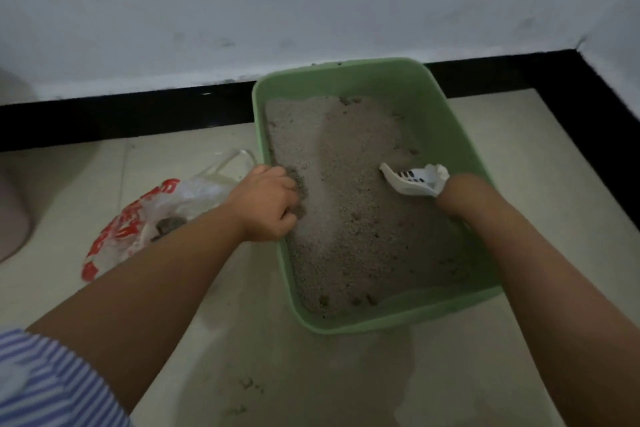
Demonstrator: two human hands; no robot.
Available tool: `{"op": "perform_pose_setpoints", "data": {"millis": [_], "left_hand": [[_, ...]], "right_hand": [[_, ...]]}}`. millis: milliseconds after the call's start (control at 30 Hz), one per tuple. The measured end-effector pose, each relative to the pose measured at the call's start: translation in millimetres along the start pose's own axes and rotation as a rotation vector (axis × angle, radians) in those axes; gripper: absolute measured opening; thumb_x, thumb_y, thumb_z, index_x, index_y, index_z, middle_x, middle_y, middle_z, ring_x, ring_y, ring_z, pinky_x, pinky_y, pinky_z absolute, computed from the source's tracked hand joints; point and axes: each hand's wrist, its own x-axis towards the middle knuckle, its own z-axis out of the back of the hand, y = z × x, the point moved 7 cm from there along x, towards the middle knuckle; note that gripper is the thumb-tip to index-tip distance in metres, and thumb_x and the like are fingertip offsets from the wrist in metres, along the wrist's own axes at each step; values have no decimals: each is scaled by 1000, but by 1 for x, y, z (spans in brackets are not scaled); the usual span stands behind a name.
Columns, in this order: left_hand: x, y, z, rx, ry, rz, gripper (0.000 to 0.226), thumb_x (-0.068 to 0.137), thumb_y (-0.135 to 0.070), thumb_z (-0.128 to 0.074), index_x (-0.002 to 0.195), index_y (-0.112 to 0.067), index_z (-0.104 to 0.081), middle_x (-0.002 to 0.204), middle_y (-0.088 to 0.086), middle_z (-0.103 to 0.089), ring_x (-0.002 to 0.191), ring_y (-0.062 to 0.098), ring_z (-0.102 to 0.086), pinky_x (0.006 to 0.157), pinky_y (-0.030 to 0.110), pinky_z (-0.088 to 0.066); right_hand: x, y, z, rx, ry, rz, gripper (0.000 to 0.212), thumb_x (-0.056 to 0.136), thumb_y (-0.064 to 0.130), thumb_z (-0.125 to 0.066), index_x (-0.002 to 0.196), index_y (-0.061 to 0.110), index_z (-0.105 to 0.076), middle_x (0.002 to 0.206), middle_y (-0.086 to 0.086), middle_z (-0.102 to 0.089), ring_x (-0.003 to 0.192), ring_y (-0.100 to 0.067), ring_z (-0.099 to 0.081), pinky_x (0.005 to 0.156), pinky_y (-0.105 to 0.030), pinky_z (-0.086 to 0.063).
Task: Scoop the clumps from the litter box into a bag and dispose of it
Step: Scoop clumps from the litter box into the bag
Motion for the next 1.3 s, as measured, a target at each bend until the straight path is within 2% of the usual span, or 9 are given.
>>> {"op": "perform_pose_setpoints", "data": {"millis": [67, 133, 300, 600, 700, 800, 867, 967, 1300], "left_hand": [[9, 4, 1, 86, 30, -19, 56, 67, -39, -19, 66, -8, -65, 69, 8, -56, 76, 25, -52, 77, 35, -36], [14, 3, 1, 195, -12, -74, 39, 67, -31, -31, 52, -12, -61, 56, 3, -53, 59, 24, -56, 69, 31, -35], [14, 5, -8, 213, -4, -92, 32, 67, -29, -35, 48, -17, -58, 51, -1, -52, 53, 22, -54, 59, 32, -17], [18, 2, -9, 215, 1, -167, 31, 63, -29, -34, 44, -20, -57, 48, -4, -51, 50, 19, -53, 59, 29, -17], [18, 0, -7, 215, -35, -185, 30, 62, -30, -35, 43, -21, -56, 46, -6, -50, 48, 17, -51, 60, 29, -18], [17, 1, -8, 186, -57, -182, 29, 61, -31, -35, 44, -22, -56, 45, -7, -49, 47, 16, -51, 61, 28, -20], [18, 1, -6, 172, -79, -175, 28, 60, -30, -35, 43, -22, -56, 45, -8, -48, 47, 15, -51, 61, 28, -19], [19, 0, -3, 163, -99, -170, 29, 60, -31, -35, 43, -21, -56, 45, -8, -49, 47, 14, -50, 61, 27, -19], [21, 3, -4, 16, -177, -142, 27, 61, -29, -37, 44, -21, -55, 47, -6, -49, 48, 15, -48, 62, 27, -23]], "right_hand": [[10, 2, 0, 93, -47, -15, 39, 95, 9, -40, 130, -8, -44, 134, -25, -48, 123, -37, -47, 98, -39, -39], [22, 4, 1, 182, -91, -23, 35, 96, 13, -40, 123, -6, -51, 128, -24, -53, 119, -35, -50, 94, -37, -42], [52, 3, 8, 278, -33, -89, 55, 100, 37, -32, 136, -3, -40, 136, -26, -45, 123, -37, -46, 94, -38, -39], [63, 29, 70, -3, -216, 77, 41, 97, 21, -35, 122, -7, -52, 124, -24, -53, 116, -39, -51, 96, -43, -41], [75, 40, 95, -236, -308, 211, 31, 95, 17, -41, 110, -4, -59, 91, -13, -59, 91, -33, -58, 76, -38, -43], [89, 44, 106, -463, -368, 336, 21, 93, 13, -47, 98, 0, -63, 60, -2, -36, 70, -25, -48, 64, -31, -39], [92, 49, 104, -546, -390, 426, 22, 93, 14, -46, 99, 4, -64, 61, -1, -41, 70, -24, -51, 64, -30, -40], [94, 72, 98, -554, -403, 608, 23, 92, 17, -48, 108, 13, -65, 89, -8, -64, 84, -28, -62, 66, -29, -39], [113, 118, 51, -359, -294, 749, 26, 94, 24, -47, 102, 5, -62, 106, -15, -65, 95, -29, -61, 77, -32, -45]]}}
